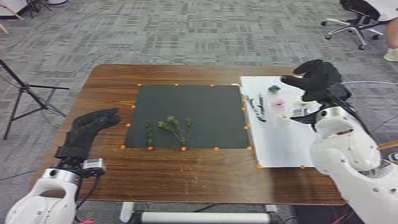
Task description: Arrange flowers
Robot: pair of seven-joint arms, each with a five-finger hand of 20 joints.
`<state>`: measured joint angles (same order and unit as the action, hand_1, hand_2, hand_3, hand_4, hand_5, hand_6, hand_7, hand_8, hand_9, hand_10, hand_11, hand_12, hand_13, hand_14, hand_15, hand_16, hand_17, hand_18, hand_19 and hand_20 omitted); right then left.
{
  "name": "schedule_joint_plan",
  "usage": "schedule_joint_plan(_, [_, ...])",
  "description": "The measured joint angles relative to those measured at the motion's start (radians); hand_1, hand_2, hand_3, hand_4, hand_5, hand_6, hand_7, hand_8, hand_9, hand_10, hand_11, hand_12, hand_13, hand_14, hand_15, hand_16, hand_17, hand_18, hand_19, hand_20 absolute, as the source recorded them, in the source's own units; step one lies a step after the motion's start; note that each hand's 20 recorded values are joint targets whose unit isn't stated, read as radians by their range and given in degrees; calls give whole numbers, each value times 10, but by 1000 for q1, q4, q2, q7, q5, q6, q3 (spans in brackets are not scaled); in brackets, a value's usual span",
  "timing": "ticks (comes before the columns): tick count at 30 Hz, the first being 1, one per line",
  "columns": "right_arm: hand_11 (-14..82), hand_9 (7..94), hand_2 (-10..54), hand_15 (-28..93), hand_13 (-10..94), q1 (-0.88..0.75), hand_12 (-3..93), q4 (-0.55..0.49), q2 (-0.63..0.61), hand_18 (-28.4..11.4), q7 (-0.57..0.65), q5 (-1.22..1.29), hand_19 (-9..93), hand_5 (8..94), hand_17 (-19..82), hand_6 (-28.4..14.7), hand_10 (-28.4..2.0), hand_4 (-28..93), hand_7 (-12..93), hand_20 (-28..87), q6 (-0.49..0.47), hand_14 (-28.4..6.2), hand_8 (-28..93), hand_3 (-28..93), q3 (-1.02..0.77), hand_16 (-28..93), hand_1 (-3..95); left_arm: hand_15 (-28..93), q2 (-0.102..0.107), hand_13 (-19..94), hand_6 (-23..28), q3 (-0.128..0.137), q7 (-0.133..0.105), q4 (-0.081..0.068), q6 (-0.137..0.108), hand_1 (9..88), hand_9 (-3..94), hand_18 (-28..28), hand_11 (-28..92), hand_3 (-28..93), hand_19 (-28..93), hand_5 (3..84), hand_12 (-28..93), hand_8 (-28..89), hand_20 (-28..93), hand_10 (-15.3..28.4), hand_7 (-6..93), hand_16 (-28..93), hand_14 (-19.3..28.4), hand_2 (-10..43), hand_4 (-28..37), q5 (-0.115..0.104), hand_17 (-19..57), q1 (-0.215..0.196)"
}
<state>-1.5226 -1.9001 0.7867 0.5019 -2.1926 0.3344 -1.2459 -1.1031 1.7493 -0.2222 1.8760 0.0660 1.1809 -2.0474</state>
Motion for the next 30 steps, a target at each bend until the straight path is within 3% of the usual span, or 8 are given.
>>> schedule_joint_plan(2, [269,759,-95,458,868,31,269,49,9,-145,16,-65,874,642,563,-53,-149,-92,253,450,-28,-58,-20,556,42,328,312,154,-1,428,27,-2,0,0,0,280,507,128,203,678,84,500,147,-64,199,138,140,38,171,-50,-197,1,79,0])
schedule_joint_plan(7, [283,767,-95,458,876,121,278,126,66,-137,27,-82,885,648,573,-58,-145,-93,260,437,-259,-53,-26,549,143,340,318,154,-1,428,27,-6,0,0,1,280,507,128,203,679,84,501,147,-65,199,137,140,38,172,-52,-197,4,79,3])
schedule_joint_plan(9, [284,775,-95,459,877,145,278,145,89,-136,30,-78,887,655,576,-59,-144,-92,256,436,-309,-52,-25,547,165,340,316,154,0,428,26,-7,0,0,1,280,507,128,203,679,83,500,147,-65,199,137,141,38,172,-52,-197,4,79,4])
schedule_joint_plan(23, [251,762,-95,450,877,371,267,332,165,-126,30,-139,880,632,582,-72,-157,-87,216,422,-550,-56,-14,527,302,341,306,154,5,429,27,-14,-1,-2,1,282,507,128,204,676,83,500,147,-65,199,137,140,38,171,-52,-194,5,79,12])
schedule_joint_plan(30, [258,770,-95,445,884,373,268,365,188,-118,53,-148,875,626,595,-72,-149,-79,218,418,-551,-52,-9,524,283,335,331,154,9,429,27,-19,-6,-3,3,281,507,127,204,678,83,500,148,-65,199,137,140,39,171,-55,-192,6,79,23])
